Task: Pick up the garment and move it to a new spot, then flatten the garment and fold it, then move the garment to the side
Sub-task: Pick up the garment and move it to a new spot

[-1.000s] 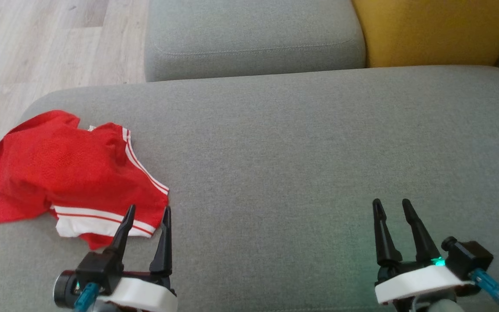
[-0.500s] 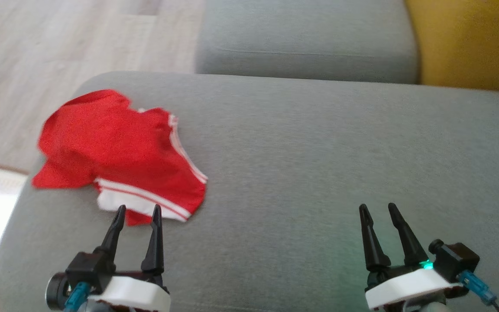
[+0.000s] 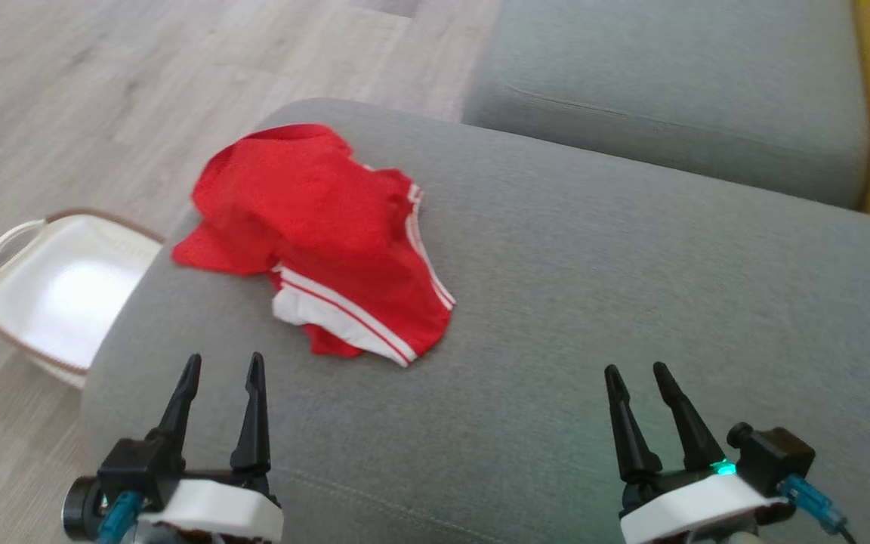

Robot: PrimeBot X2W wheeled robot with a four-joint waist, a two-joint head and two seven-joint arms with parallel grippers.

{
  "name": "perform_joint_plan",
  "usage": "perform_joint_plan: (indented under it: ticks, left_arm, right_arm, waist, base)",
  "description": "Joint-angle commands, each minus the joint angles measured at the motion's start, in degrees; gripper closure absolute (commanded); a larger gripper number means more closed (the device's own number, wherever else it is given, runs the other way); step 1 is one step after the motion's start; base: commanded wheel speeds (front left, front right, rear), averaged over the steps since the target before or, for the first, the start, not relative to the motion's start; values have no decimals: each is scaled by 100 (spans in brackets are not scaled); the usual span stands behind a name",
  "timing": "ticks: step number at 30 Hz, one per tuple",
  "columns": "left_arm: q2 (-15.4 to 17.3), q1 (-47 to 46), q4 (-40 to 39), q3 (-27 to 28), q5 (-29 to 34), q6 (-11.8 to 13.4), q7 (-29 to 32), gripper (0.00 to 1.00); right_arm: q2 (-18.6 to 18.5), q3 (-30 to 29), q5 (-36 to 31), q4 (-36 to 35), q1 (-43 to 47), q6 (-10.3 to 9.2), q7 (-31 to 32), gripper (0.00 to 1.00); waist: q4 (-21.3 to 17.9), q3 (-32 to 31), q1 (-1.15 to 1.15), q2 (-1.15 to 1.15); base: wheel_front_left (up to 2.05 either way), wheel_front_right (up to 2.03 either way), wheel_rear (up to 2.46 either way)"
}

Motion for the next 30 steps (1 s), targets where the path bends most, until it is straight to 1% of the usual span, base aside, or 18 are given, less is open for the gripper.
perform_joint_plan:
  ticks: [1, 8, 11, 14, 17, 19, 24, 27, 30]
  left_arm:
    - [-30, -212, -228, 235, 35, 16, -70, 0]
    - [-30, -240, -273, 375, 62, -7, -70, 0]
    - [-30, -268, -286, 453, 60, -22, -70, 0]
    - [-30, -340, -244, 561, -28, 40, -70, 0]
    - [-30, -500, -203, 671, -21, 28, -70, 0]
    - [-30, -641, -164, 768, 18, -33, -70, 0]
    - [61, -1294, 83, 1060, -69, -338, -70, 0]
    - [261, -1825, 386, 1150, -106, -534, -70, 0]
    - [587, -2434, 870, 1066, -123, -702, -70, 0]
  right_arm:
    - [-42, 135, 25, -156, -168, -4, -63, 0]
    - [-42, 137, 62, -131, -189, -4, -63, 0]
    - [-42, 163, 72, -137, -205, -4, -63, 0]
    - [-42, 171, 47, -135, -251, -4, -63, 0]
    - [-42, 83, -5, -163, -331, -4, -63, 0]
    - [-42, -7, -58, -197, -400, -4, -63, 0]
    - [-42, -351, -292, -313, -661, -4, -63, 0]
    - [-42, -642, -372, -445, -859, -4, -63, 0]
    - [-42, -885, -522, -578, -1046, -4, -63, 0]
  waist:
    - [178, -10, 0, 0]
    - [372, 15, 0, 0]
    - [337, 51, 0, 0]
    - [259, 142, 0, 0]
    - [152, 256, 0, 0]
    - [62, 400, 0, 0]
    - [-185, 886, 0, 0]
    - [-349, 1222, 0, 0]
    - [-506, 1559, 0, 0]
  base:
    - [0, 0, 0]
    - [0, 0, 0]
    - [0, 0, 0]
    - [0, 0, 0]
    - [0, 0, 0]
    - [0, 0, 0]
    - [0, 0, 0]
    - [0, 0, 0]
    - [0, 0, 0]
